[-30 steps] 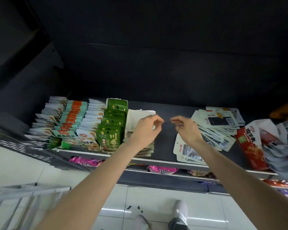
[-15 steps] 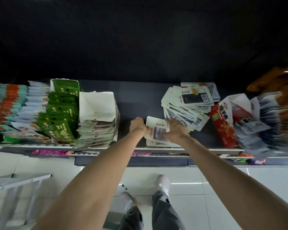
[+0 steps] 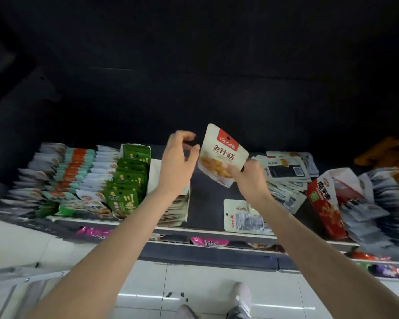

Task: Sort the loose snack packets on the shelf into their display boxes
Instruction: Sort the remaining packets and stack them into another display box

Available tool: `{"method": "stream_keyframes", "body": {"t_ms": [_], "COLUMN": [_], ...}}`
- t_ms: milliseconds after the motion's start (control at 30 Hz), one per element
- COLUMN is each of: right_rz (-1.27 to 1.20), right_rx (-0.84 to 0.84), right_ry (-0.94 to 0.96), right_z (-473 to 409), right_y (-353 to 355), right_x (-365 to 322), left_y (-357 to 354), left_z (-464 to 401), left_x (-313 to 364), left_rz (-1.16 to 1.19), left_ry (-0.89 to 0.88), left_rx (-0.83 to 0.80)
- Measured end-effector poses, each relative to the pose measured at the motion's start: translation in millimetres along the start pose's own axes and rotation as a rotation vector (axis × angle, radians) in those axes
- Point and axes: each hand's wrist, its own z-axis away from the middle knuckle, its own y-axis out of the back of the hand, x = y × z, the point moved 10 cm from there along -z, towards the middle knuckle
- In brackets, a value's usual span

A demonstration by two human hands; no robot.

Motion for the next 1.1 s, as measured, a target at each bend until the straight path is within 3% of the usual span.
{"method": "stream_keyframes", "body": {"t_ms": [100, 167, 267, 367, 467, 633, 767, 900, 1000, 1100], "right_rz": [-0.232, -0.256, -0.082, 0.168, 0.194, 0.153, 0.263, 0.484, 0.452, 0.429], "right_rx": [-0.130, -0.208, -0.252, -0.308, -0.357, -0.200, -0.147, -0.279, -0.365, -0.430], "right_ry": [0.117, 0.172, 0.211, 0.273, 0.240, 0.138, -0.085, -0.250, -0.282, -0.280], "right_z": [9, 16, 17, 18, 24, 20, 11, 15, 19, 21], "right_y": [-34, -62, -97, -123, -128, -86, -47, -33, -34, -31], "right_x": [-49, -66, -67, -55, -40, -9, 56, 124, 158, 171], "left_y": [39, 59, 81, 75, 67, 38, -37, -114, -154, -175], "left_z": [6, 15, 25, 39, 49, 45, 48, 59, 84, 103], "left_x": [-13, -23, -57, -99, -96, -55, -32, -67, -115, -139], "left_rz": [0.060, 0.026, -0.111, -0.292, -0.239, -0.133, -0.043, -0.125, -0.294, -0.216], "left_ry": [-0.003, -0.015, 0.065, 0.206, 0.160, 0.017, 0.018, 0.310, 0.607, 0.840], "left_rx": [-0.052, -0.059, -0.038, -0.210, -0.268, -0.196, -0.340, -0.481, -0.608, -0.609]}}
